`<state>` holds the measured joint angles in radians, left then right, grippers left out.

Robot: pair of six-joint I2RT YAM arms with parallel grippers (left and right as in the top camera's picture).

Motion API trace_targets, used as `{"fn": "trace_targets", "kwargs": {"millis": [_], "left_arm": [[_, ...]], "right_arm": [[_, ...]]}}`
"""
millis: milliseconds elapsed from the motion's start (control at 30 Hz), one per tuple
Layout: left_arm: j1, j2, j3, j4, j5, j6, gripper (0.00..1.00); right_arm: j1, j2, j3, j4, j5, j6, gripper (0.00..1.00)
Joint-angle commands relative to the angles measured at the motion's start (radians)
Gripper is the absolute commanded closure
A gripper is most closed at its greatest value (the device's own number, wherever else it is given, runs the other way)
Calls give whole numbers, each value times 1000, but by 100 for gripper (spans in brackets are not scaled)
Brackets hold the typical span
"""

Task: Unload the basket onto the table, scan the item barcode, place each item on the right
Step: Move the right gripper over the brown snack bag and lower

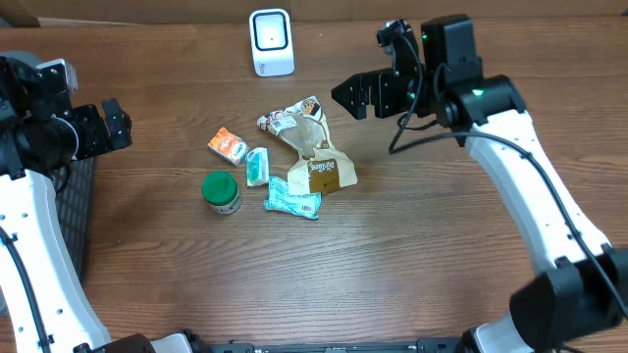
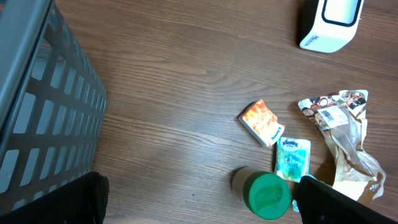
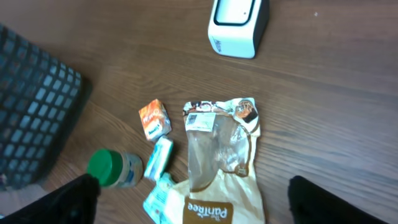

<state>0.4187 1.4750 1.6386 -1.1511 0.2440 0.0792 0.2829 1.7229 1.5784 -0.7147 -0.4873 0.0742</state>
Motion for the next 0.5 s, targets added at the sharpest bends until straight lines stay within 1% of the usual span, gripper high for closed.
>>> {"fn": "trace_targets", "kwargs": {"millis": [0,133,200,233,267,300,333,433,467], "left_arm": [[-3,5,-1,3,11,14,0],[-3,5,-1,2,11,14,1],[-3,5,-1,2,11,14,0],[-3,5,-1,3,11,14,0],[-3,5,-1,3,11,14,1],[-3,5,-1,3,11,14,0],[-3,5,-1,3,11,14,0],[-3,5,-1,3,11,14,0],[-3,5,-1,3,11,14,1]], "right_arm": [[40,63,29,7,13,27,12],[130,150,29,9,169,32,25],[172,196,29,19,247,65,31],[191,217,29,26,279,80,37],[206,241,29,34,311,99,47],[220,262,29,43,333,117,52],[233,287,29,56,343,134,60],[260,346,29,75,353,179,77],[267,362,29,76,354,195,80]]}}
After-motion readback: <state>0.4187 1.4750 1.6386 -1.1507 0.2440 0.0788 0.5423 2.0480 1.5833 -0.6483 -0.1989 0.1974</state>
